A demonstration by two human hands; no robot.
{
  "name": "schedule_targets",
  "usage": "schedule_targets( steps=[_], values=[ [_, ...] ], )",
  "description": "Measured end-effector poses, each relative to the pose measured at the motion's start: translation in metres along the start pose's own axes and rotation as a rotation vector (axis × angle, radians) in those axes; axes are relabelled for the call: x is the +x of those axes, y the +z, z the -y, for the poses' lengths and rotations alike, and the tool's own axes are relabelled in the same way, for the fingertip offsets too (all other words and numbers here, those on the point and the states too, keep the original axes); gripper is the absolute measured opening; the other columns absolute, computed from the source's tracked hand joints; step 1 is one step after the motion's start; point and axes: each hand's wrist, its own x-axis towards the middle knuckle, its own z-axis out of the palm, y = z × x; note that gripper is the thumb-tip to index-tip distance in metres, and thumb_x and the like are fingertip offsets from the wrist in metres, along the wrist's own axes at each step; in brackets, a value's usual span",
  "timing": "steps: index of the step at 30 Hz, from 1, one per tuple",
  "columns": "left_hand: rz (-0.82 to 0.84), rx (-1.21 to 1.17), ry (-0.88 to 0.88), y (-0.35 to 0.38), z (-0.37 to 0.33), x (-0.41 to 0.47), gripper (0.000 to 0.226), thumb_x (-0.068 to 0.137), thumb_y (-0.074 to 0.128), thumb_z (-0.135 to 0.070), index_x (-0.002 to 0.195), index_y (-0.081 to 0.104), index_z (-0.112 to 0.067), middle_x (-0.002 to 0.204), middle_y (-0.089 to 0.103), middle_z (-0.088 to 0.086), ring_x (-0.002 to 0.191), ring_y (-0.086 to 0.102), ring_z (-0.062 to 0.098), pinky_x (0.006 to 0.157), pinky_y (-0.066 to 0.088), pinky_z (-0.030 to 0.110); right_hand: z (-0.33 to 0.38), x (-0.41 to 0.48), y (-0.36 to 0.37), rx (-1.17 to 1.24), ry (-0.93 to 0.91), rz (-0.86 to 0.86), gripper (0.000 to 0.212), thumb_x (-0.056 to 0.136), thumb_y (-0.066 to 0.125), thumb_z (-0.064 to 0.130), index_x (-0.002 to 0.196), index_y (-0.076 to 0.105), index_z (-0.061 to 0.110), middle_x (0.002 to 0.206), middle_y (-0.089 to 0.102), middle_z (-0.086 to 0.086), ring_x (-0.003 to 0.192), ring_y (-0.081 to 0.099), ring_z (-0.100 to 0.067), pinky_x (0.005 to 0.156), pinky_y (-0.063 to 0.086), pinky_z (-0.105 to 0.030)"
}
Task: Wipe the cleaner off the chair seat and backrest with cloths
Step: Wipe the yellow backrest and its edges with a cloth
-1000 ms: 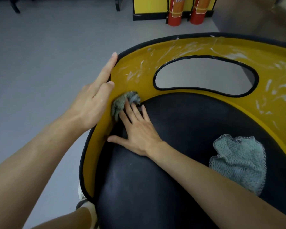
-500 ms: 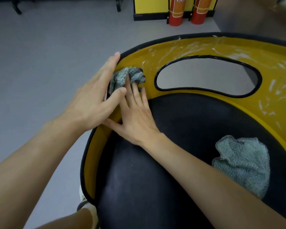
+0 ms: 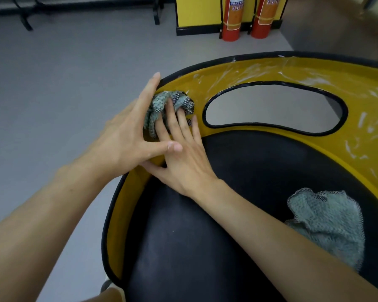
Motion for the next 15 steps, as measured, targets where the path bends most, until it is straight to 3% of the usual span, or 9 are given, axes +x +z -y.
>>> schedule_targets(
  steps=[4, 8, 10, 15],
  values=[
    [0.007, 0.025, -0.001, 0.001, 0.002, 0.000, 0.122, 0.068, 0.079, -0.060, 0.157, -0.006, -0.049, 0.152, 0.032, -0.020, 0.136, 0.042, 0.016, 0.094, 0.037, 0.027, 0.005, -0.010, 0.017, 0.073, 0.056, 0.023, 0.094, 0.092, 0.050, 0.062, 0.161, 0.006, 0.017, 0.169, -0.009, -0.006, 0.155, -0.008, -0.025, 0.124, 0.004, -0.055],
    [0.019, -0.002, -0.018, 0.001, 0.000, 0.000, 0.123, 0.062, 0.073, -0.071, 0.154, -0.007, -0.053, 0.161, 0.029, -0.012, 0.138, 0.043, 0.024, 0.104, 0.044, 0.042, -0.002, -0.038, 0.043, 0.077, 0.029, 0.203, 0.092, 0.094, 0.048, 0.064, 0.161, 0.006, 0.017, 0.167, -0.014, -0.007, 0.155, -0.007, -0.028, 0.123, 0.007, -0.056],
    [0.011, -0.029, -0.006, 0.002, 0.001, 0.001, 0.121, 0.064, 0.074, -0.069, 0.154, -0.005, -0.053, 0.159, 0.024, -0.022, 0.142, 0.037, 0.017, 0.109, 0.042, 0.044, -0.004, -0.034, 0.040, 0.111, 0.037, 0.185, 0.094, 0.094, 0.047, 0.066, 0.161, 0.004, 0.017, 0.167, -0.017, -0.006, 0.154, -0.011, -0.027, 0.123, 0.003, -0.055],
    [-0.012, -0.053, 0.009, 0.003, 0.006, 0.003, 0.119, 0.068, 0.080, -0.064, 0.156, 0.001, -0.052, 0.135, 0.022, -0.050, 0.124, 0.031, -0.012, 0.101, 0.038, 0.024, 0.015, 0.007, 0.004, 0.177, 0.067, -0.079, 0.100, 0.085, 0.057, 0.061, 0.161, 0.009, 0.014, 0.169, -0.007, -0.010, 0.155, -0.007, -0.029, 0.124, 0.001, -0.054]
  ],
)
